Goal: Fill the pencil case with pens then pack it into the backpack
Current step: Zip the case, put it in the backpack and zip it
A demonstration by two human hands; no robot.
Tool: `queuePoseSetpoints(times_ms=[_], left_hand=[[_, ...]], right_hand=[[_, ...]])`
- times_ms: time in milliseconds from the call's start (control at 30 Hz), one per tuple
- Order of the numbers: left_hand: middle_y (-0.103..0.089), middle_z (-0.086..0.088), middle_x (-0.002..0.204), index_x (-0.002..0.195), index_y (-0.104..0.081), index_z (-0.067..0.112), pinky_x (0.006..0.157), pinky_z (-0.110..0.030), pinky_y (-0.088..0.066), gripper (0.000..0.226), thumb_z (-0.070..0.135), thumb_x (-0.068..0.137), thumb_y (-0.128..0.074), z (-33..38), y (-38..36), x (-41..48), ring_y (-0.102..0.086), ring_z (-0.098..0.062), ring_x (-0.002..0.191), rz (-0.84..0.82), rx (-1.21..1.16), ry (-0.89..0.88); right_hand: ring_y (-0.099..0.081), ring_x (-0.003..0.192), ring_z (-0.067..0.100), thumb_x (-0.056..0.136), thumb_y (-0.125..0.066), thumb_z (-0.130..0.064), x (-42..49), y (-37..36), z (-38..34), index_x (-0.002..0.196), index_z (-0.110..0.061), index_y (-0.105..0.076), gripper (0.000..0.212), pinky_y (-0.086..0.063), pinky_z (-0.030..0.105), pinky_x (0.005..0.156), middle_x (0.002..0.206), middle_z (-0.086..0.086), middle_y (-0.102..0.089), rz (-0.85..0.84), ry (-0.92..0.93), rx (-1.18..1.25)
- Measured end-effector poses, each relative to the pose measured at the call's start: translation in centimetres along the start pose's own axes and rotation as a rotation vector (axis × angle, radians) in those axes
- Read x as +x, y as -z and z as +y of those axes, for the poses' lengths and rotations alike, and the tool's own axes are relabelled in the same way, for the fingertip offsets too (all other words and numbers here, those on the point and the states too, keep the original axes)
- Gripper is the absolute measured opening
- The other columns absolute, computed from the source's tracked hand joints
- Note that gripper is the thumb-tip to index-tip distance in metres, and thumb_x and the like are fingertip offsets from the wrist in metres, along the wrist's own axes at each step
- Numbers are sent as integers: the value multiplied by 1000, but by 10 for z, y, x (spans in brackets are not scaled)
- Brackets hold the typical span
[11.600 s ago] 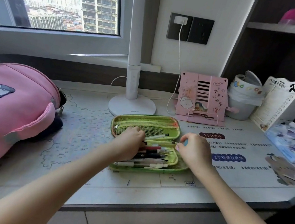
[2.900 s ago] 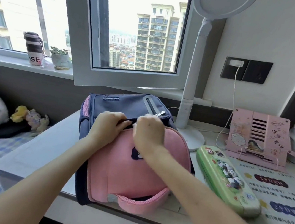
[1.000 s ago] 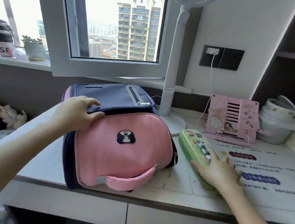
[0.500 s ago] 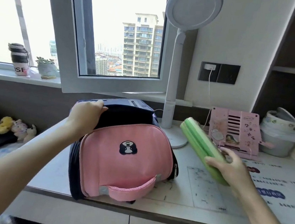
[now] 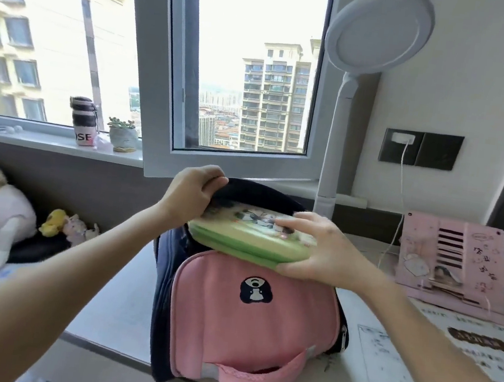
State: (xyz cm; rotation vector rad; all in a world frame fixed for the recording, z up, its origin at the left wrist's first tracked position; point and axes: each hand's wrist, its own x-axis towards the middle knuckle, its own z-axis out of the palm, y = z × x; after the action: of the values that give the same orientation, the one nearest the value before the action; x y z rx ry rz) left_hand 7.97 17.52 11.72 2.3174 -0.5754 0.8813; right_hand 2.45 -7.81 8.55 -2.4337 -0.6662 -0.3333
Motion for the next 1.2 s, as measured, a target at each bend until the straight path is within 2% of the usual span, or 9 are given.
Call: queuePoseSetpoints(times_ms=[67,233,400,533,733,900,1033,1133,1200], left_hand=[[-62,-12,71,82,-61,6,65,-31,-41,15,15,91,-53,-8,5,-5,-53,-26,67,-10,-39,-1],[-63,-6,81,92,-56,13,64,-31,-41,14,24,93,-48,-16,0,-5,-55,-26,74,-258,132,-65],[-69,-10,100,104,-60,13,76,-40,-49,26,33,90,-51,15,-30,19,-60,-33,91,-458,377,-236],[-68,-16,93,87,-61,5,72,-38,-46,32,33,93,-47,32,-54,35,-57,-35,83,-495,391,-230],[-70,-10,86,82,-66,7,64,-31,-35,21,25,88,-57,31,-59,34,-48,-23,70,-393,152,-221],[-70,-9,79,77,-68,11,58,-24,-26,14,22,83,-63,35,-67,28,-46,-21,66,-400,74,-242],[-53,12,58,75,-67,14,54,-13,-30,13,23,83,-62,40,-63,23,-43,-16,64,-484,82,-212],[-68,8,99,104,-65,21,85,-22,-43,22,27,83,-63,20,-45,16,-58,-15,93,-643,84,-124],[-55,13,127,120,-56,32,100,-21,-33,45,37,77,-69,-6,-25,-2,-48,-6,116,-668,76,-1]], right_hand=[[-37,123,0,60,-83,-38,10,-12,0,115,-48,-58,61,-30,23,103,132,-15,-43,10,67,103],[-46,118,4,63,-82,-34,3,-24,34,118,-26,-60,60,-38,22,100,125,-11,-53,398,-16,122],[-54,99,-10,66,-82,-29,0,-38,44,122,-23,-56,62,-39,-3,80,101,-27,-58,372,-161,314],[-54,108,-3,68,-81,-19,4,-45,51,126,-19,-53,64,-41,4,89,111,-18,-59,367,-176,423],[-58,103,10,63,-84,-10,40,-47,64,113,-22,-47,64,-42,8,77,110,1,-63,391,-290,488],[-59,87,24,57,-88,-28,67,-47,74,111,-10,-47,70,-39,29,69,82,-2,-59,391,-451,154],[-58,89,24,63,-79,-49,64,-42,72,103,-15,-52,59,-43,33,71,86,-1,-59,263,-594,87],[-61,93,23,67,-77,-38,48,-38,64,104,-19,-58,46,-49,35,79,96,1,-65,273,-489,198],[-58,101,24,69,-75,-31,35,-34,56,113,-22,-59,48,-48,38,87,107,3,-64,298,-344,81]])
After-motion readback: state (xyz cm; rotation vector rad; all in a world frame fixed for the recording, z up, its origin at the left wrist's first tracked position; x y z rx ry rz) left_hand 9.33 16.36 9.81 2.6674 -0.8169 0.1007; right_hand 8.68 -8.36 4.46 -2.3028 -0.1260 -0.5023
